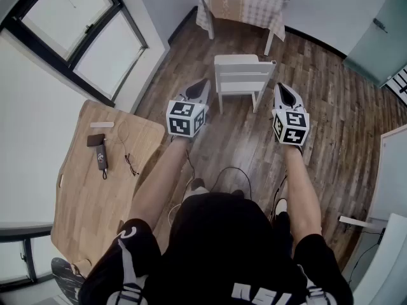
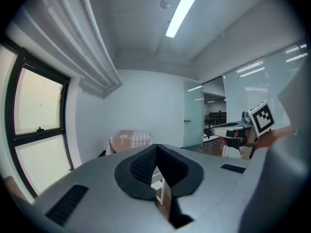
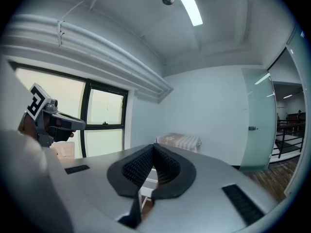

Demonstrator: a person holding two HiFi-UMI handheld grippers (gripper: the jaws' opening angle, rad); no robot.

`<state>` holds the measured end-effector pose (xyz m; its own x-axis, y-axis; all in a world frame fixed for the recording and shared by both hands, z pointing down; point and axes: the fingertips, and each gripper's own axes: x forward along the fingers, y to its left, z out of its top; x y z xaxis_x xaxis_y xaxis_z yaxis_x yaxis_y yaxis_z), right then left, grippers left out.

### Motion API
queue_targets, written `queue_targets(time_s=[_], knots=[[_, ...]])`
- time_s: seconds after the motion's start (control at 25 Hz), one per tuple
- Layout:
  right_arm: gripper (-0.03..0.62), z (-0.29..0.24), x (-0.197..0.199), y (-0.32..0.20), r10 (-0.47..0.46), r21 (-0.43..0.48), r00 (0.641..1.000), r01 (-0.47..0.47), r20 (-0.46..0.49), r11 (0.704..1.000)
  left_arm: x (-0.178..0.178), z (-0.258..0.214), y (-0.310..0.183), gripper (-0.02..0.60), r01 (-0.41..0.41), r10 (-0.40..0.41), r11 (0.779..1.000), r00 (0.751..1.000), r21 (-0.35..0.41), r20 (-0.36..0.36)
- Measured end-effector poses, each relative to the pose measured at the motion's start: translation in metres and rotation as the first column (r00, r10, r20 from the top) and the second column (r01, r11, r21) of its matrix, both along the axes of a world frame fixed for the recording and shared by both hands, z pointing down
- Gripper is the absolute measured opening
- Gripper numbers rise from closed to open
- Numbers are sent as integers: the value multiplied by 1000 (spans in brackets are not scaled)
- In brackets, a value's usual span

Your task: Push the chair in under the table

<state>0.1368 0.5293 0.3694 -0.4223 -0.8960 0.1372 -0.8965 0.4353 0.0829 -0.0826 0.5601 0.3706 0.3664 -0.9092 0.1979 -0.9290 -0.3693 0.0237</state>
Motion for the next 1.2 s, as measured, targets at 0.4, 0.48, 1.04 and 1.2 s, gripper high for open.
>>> queue_targets(time_s=[0.4, 0.48, 1.04, 1.2], knots=[[12, 29, 35, 14, -30, -47, 1000, 30, 3, 998, 23, 24, 16, 26, 37, -38, 999, 999, -26, -15], [12, 36, 39, 10, -27, -61, 1000, 27, -1, 998, 27, 32, 12, 26, 29, -30, 998, 999, -50, -26], [12, 86, 52, -86, -49, -132, 999, 47, -12, 990, 26, 95, -84, 25, 58, -62, 990, 998, -132, -31], [12, 105, 53, -137, -65, -163, 998, 60, -25, 985, 25, 112, -131, 26, 87, -93, 985, 995, -150, -37]])
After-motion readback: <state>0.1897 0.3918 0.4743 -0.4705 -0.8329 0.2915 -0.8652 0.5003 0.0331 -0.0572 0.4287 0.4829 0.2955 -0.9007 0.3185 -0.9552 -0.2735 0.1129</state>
